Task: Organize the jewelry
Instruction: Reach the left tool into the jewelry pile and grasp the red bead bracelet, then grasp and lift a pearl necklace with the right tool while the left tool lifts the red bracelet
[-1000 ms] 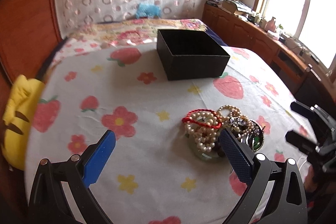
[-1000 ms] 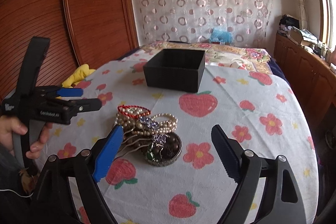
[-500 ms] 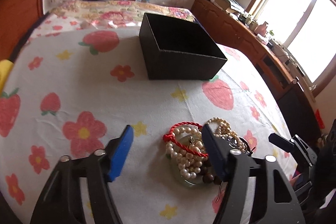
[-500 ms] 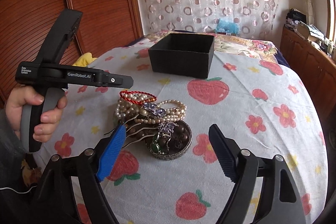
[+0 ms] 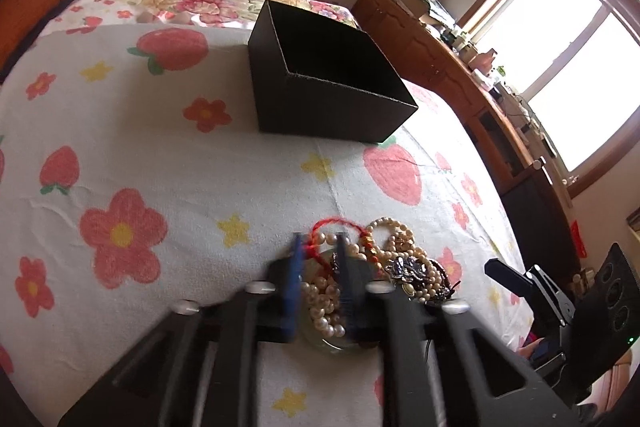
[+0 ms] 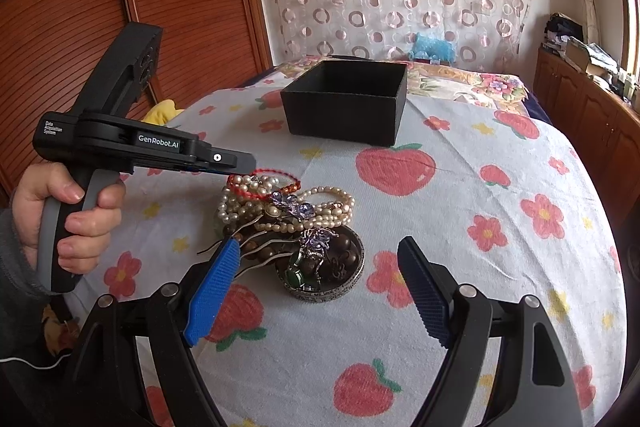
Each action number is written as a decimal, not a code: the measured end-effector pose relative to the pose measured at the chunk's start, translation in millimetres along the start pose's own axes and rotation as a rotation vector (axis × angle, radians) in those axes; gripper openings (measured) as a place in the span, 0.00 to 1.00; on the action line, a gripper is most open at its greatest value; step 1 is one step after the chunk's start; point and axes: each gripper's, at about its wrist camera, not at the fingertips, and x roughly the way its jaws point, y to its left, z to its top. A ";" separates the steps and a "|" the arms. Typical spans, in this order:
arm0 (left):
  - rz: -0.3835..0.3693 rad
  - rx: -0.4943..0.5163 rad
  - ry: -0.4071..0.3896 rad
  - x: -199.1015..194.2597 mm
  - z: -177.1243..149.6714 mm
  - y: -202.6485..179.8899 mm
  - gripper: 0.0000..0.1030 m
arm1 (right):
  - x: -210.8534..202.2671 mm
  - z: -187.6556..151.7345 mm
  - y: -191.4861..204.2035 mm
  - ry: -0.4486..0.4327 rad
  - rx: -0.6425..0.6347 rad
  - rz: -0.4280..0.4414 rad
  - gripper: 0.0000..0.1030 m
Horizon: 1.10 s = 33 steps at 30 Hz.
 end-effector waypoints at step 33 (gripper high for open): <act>0.183 0.177 -0.241 -77.5 -0.2 -28.2 0.00 | 93.8 57.7 -33.2 0.257 -0.103 0.092 0.26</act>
